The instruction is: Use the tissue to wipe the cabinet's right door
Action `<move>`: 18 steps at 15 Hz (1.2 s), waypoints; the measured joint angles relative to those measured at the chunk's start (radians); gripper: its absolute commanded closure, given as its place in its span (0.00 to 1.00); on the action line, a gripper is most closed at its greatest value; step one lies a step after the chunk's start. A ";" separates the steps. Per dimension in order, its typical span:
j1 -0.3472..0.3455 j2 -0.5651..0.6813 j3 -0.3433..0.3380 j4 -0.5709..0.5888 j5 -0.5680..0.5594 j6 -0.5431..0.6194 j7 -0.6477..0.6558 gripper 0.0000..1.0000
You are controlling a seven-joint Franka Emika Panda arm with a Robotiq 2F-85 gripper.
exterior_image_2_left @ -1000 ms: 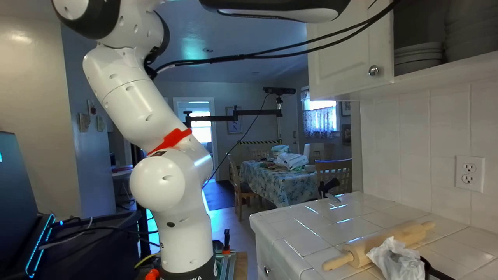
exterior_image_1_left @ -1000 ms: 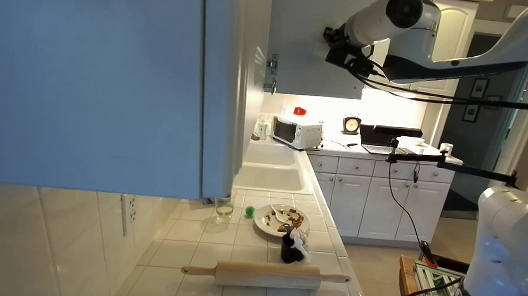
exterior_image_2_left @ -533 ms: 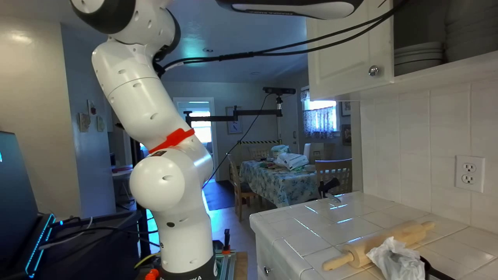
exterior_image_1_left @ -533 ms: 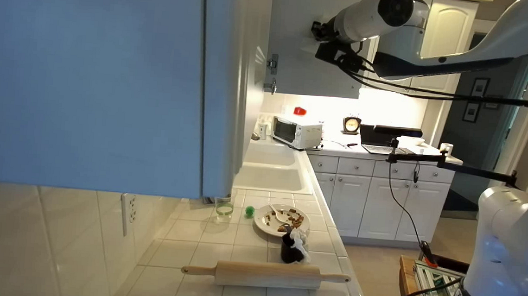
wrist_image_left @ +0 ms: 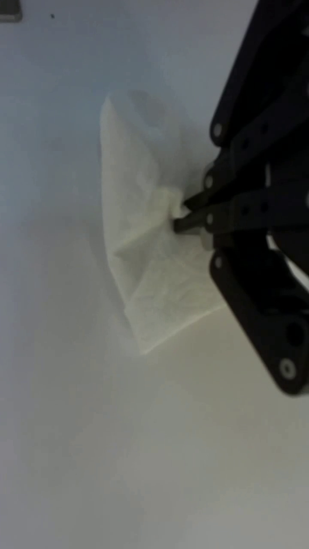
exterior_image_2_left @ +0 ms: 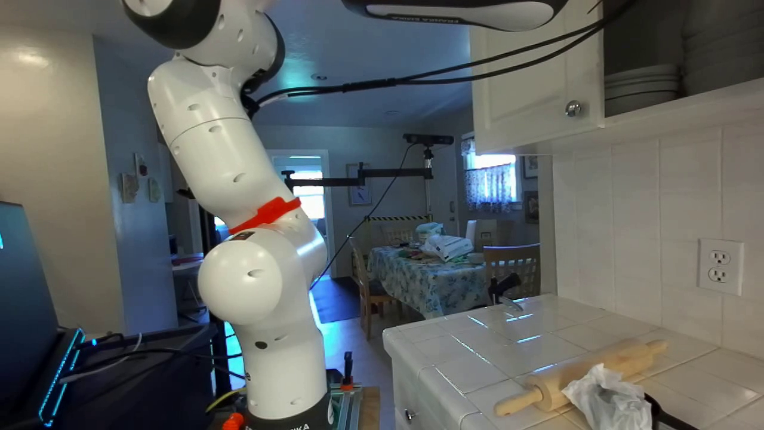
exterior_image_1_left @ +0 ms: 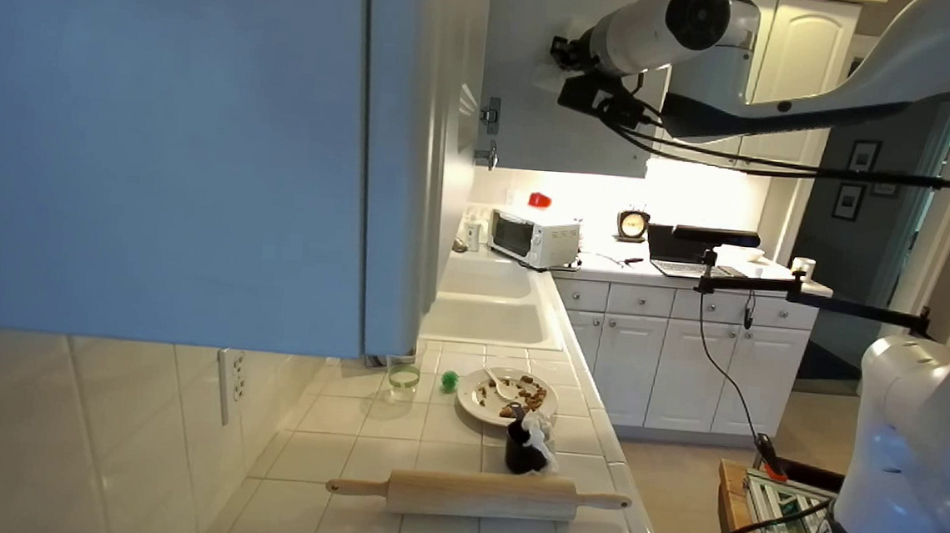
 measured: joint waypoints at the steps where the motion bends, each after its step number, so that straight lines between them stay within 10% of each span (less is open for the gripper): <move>1: -0.009 -0.001 -0.001 0.000 0.000 -0.011 0.000 1.00; 18: -0.048 -0.193 -0.015 -0.119 0.006 -0.288 0.004 1.00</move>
